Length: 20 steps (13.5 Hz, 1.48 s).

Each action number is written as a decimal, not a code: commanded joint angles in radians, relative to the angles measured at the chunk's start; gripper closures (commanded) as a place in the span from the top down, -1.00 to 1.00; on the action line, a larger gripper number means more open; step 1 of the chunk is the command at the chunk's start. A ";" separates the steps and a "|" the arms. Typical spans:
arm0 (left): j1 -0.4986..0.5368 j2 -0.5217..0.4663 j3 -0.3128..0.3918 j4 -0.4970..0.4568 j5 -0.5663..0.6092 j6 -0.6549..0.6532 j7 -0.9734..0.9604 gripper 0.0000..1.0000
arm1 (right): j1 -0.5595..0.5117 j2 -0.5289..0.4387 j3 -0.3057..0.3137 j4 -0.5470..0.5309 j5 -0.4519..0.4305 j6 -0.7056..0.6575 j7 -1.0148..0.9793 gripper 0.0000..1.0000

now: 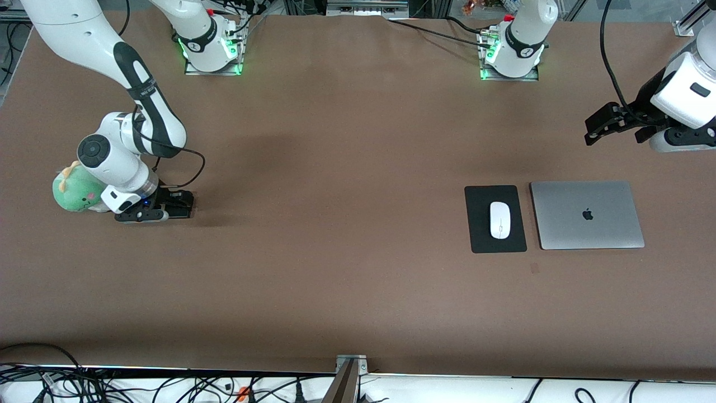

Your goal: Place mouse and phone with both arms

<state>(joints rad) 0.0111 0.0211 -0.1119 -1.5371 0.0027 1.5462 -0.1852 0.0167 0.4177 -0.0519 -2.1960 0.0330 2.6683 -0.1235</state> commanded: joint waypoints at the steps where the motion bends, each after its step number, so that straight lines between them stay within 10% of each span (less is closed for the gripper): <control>1: -0.005 0.003 0.006 0.025 -0.013 -0.024 -0.003 1.00 | -0.012 -0.101 0.014 0.045 0.005 -0.175 -0.004 1.00; 12: -0.005 0.003 0.006 0.025 -0.013 -0.024 -0.003 1.00 | -0.009 -0.420 0.015 0.323 0.004 -0.809 0.036 1.00; 20: -0.005 0.003 0.006 0.025 -0.013 -0.024 -0.003 1.00 | -0.009 -0.571 -0.002 0.392 -0.013 -0.950 0.035 1.00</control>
<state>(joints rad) 0.0111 0.0211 -0.1119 -1.5371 0.0027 1.5456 -0.1853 0.0158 -0.1607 -0.0500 -1.8429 0.0322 1.7499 -0.0965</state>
